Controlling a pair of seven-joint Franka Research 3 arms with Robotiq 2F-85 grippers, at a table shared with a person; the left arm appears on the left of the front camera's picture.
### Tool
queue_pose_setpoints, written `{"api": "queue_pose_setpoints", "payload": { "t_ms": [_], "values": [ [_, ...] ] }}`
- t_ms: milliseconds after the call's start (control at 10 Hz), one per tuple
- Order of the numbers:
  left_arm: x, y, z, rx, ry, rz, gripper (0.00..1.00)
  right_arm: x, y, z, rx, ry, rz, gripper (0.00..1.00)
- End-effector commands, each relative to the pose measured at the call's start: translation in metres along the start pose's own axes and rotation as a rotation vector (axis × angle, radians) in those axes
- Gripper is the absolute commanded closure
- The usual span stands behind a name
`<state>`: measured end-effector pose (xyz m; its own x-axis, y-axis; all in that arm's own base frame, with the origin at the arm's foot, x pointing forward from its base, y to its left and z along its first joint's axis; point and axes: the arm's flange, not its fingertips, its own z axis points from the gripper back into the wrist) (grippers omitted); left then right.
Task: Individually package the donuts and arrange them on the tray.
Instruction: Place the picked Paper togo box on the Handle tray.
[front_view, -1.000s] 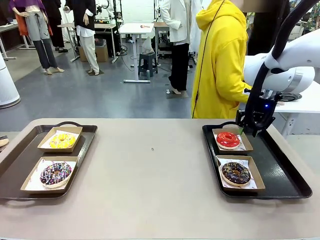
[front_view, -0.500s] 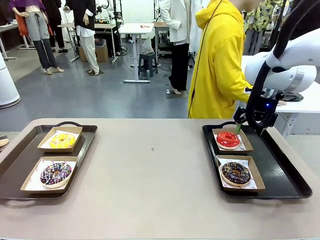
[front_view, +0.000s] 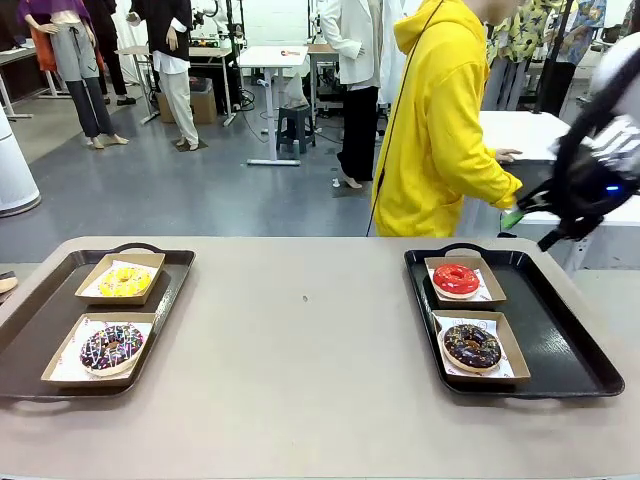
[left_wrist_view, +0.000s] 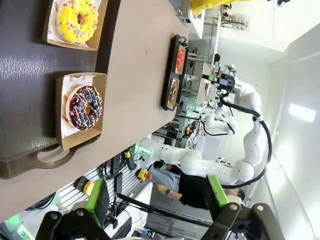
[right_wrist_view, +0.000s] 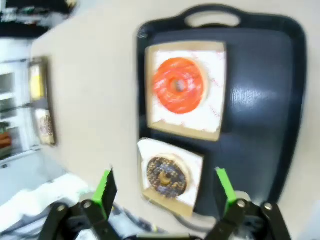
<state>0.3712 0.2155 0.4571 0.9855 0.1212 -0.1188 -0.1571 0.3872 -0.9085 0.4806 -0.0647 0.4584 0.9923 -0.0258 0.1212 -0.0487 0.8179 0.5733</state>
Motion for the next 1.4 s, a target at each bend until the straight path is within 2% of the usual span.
{"api": "queue_pose_setpoints", "payload": {
  "t_ms": [0, 200, 400, 600, 900, 1000, 1100, 1300],
  "values": [
    [-0.005, 0.001, 0.000, 0.013, 0.007, -0.016, 0.00, -0.041, -0.048, 0.039, 0.248, -0.039, 0.023, 0.01],
    [-0.005, 0.001, 0.000, 0.013, 0.007, -0.016, 0.00, -0.069, -0.092, 0.072, 0.500, -0.112, 0.013, 0.01],
    [-0.005, 0.001, 0.000, 0.013, 0.007, -0.016, 0.00, -0.091, -0.125, 0.079, 0.601, -0.148, -0.039, 0.01],
    [-0.005, 0.001, 0.000, 0.013, 0.007, -0.016, 0.00, -0.102, -0.155, 0.069, 0.638, -0.123, -0.120, 0.01],
    [-0.005, 0.001, 0.000, 0.013, 0.007, -0.016, 0.00, -0.096, -0.178, 0.057, 0.693, -0.114, -0.144, 0.01],
    [-0.005, 0.001, 0.000, 0.013, 0.007, -0.016, 0.00, -0.083, -0.175, 0.053, 0.635, -0.193, -0.181, 0.01],
    [-0.005, 0.001, 0.000, 0.013, 0.007, -0.016, 0.00, -0.107, -0.176, 0.050, 0.654, -0.095, -0.171, 0.01],
    [-0.005, 0.001, 0.000, 0.013, 0.007, -0.016, 0.00, -0.107, -0.176, 0.050, 0.654, -0.095, -0.171, 0.01]
  ]
}}
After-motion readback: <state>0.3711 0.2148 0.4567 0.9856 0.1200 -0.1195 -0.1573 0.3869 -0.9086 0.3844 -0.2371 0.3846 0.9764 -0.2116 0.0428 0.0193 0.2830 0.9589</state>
